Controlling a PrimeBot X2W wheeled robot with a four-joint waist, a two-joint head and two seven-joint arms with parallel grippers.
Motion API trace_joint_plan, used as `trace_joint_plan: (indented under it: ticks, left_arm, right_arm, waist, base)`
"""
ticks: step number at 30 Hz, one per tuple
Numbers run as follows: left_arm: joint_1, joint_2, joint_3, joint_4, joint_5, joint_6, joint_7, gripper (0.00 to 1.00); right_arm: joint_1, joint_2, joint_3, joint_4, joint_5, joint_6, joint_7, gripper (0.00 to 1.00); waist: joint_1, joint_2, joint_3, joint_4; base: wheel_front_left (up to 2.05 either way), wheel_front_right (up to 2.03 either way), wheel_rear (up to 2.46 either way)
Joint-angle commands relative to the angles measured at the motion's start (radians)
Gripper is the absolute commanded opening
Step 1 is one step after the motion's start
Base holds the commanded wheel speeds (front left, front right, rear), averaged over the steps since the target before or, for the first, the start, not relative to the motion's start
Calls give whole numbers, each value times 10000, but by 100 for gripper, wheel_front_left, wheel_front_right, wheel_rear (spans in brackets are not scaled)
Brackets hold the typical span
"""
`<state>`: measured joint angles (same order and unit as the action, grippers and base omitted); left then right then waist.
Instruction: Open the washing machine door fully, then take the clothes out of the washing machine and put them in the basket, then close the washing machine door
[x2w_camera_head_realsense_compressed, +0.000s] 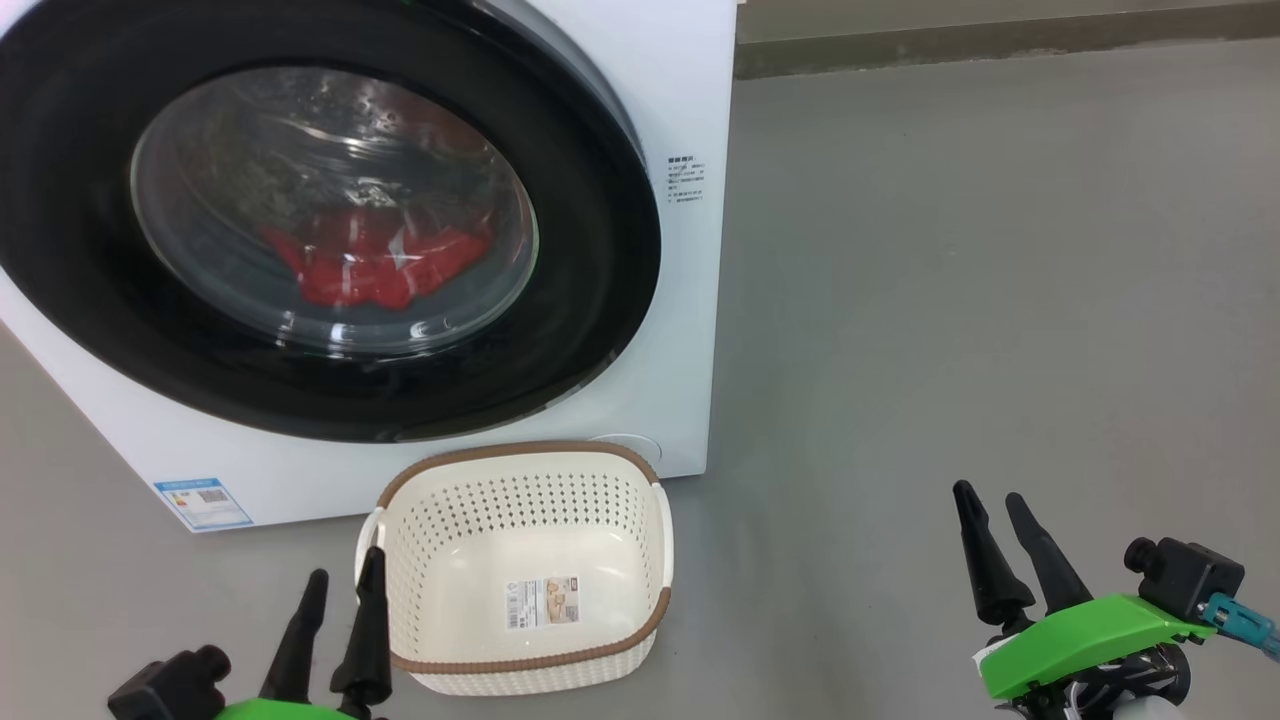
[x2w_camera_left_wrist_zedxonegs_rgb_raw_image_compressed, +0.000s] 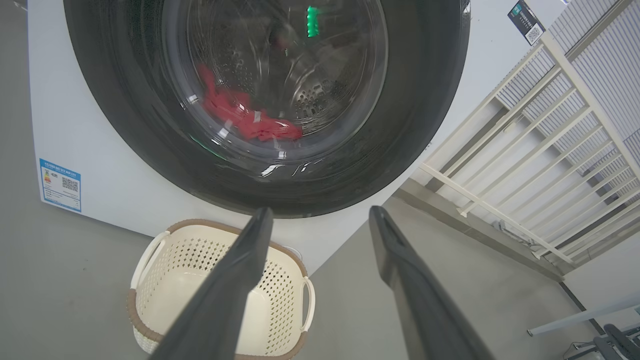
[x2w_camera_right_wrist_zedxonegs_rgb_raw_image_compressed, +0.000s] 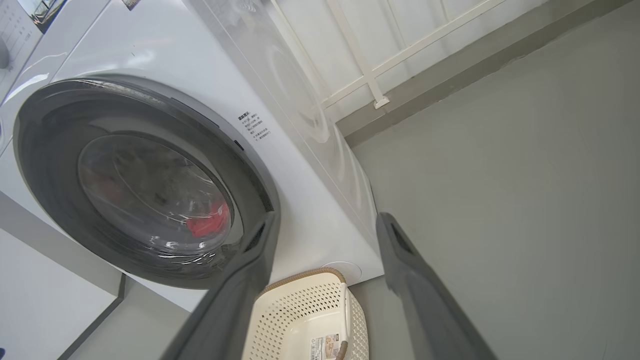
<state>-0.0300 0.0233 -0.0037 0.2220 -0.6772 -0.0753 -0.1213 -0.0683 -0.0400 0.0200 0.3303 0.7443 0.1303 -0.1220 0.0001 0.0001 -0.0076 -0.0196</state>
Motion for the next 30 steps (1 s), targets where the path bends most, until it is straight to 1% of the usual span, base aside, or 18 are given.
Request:
trace_joint_plan:
  ticks: [1,30]
  left_arm:
    - [-506,178,191,-311,377,75,-162,100]
    - [-732,239,164,-665,3802,327,-990,100]
  right_arm:
    - [-503,-152,224,-302,-340,3,-163,100]
    - [-804,-195,646,-475,-3510,4,-985,100]
  waist:
    - [0,-1,17,-2]
    - [0,-1,23,-59]
  base:
    - [0,0,0]
    - [0,0,0]
